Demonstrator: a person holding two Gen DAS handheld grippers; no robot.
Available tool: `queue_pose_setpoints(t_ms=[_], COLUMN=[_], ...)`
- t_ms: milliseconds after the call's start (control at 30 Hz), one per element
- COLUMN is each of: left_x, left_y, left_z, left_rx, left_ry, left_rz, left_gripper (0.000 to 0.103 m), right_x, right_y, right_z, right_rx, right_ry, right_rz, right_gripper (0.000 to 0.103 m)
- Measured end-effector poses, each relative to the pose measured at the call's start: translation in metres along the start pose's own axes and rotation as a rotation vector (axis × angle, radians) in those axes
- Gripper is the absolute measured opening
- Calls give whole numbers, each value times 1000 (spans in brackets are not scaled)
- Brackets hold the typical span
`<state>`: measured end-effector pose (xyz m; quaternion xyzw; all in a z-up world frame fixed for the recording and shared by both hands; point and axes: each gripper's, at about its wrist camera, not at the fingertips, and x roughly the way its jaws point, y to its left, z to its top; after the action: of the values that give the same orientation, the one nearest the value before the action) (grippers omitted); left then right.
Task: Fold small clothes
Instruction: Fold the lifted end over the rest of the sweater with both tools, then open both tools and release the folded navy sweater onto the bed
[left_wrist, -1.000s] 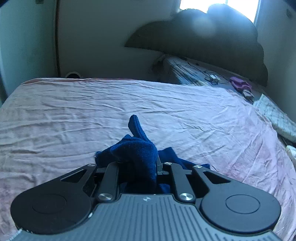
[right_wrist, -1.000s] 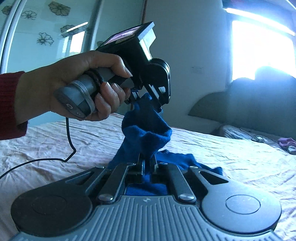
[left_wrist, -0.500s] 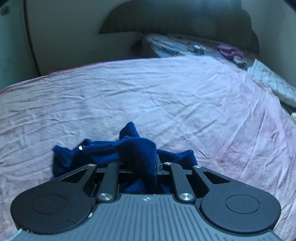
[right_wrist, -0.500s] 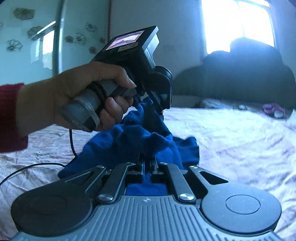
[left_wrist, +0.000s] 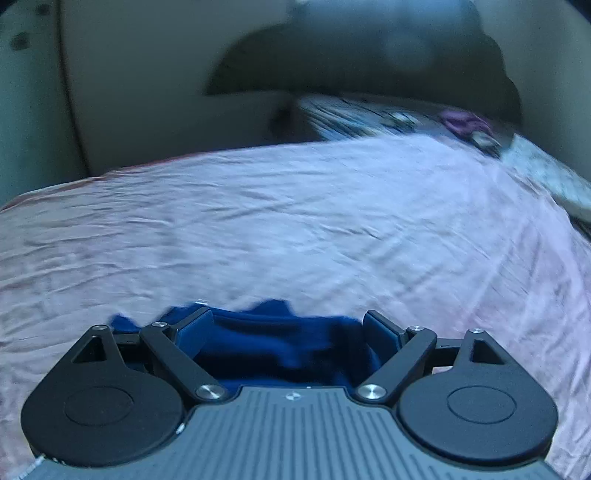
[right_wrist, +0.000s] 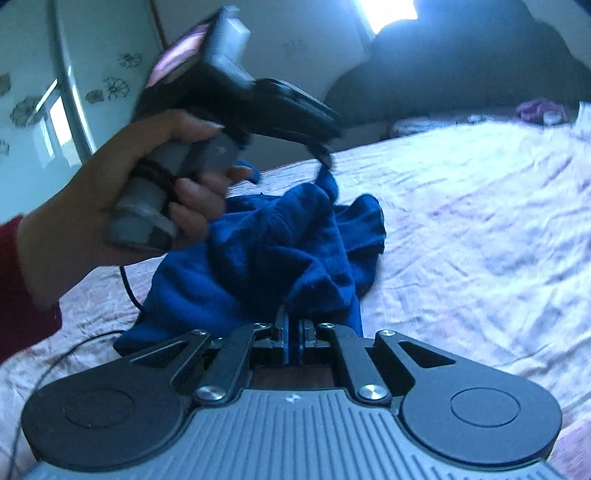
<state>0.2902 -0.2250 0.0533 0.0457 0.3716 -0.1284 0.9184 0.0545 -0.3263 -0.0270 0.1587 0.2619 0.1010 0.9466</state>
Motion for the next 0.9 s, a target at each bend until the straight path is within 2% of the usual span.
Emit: queue_pose_setpoints(t_ms=[67, 133, 200, 267, 367, 433, 467, 500, 633, 767, 800, 900], left_x=[-7, -14, -21, -29, -35, -32, -31, -28, -15, 4, 10, 34], left_y=[19, 42, 61, 81, 101, 110, 113, 117, 130, 131, 128, 120], left_z=[-1, -2, -5, -12, -21, -25, -27, -28, -33, -34, -32, -23], left_rx=[-42, -89, -127, -150, -134, -102, -90, -80, -41, 28, 48, 85], left_ry=[-12, -14, -10, -14, -28, -18, -13, -8, 28, 71, 72, 91], left_rz=[42, 55, 48, 51, 74, 84, 86, 88, 108, 122, 129, 164], left_gripper=[93, 93, 93, 93, 94, 94, 93, 93, 91, 92, 93, 93], right_x=[1, 1, -1, -12, -30, -27, -19, -8, 53, 130, 143, 185], right_y=[-5, -10, -15, -17, -25, -36, -42, -46, -45, -34, -28, -19], right_z=[1, 1, 3, 7, 28, 51, 64, 78, 120, 144, 145, 144], right_rx=[32, 62, 73, 51, 44, 83, 102, 112, 47, -87, -142, -303], right_ry=[21, 37, 53, 36, -45, -68, -58, -42, 8, 216, 247, 310], right_rz=[12, 13, -11, -32, -72, -39, -15, 8, 16, 57, 41, -102], right_gripper=[7, 14, 36, 44, 45, 49, 54, 56, 56, 58, 58, 59])
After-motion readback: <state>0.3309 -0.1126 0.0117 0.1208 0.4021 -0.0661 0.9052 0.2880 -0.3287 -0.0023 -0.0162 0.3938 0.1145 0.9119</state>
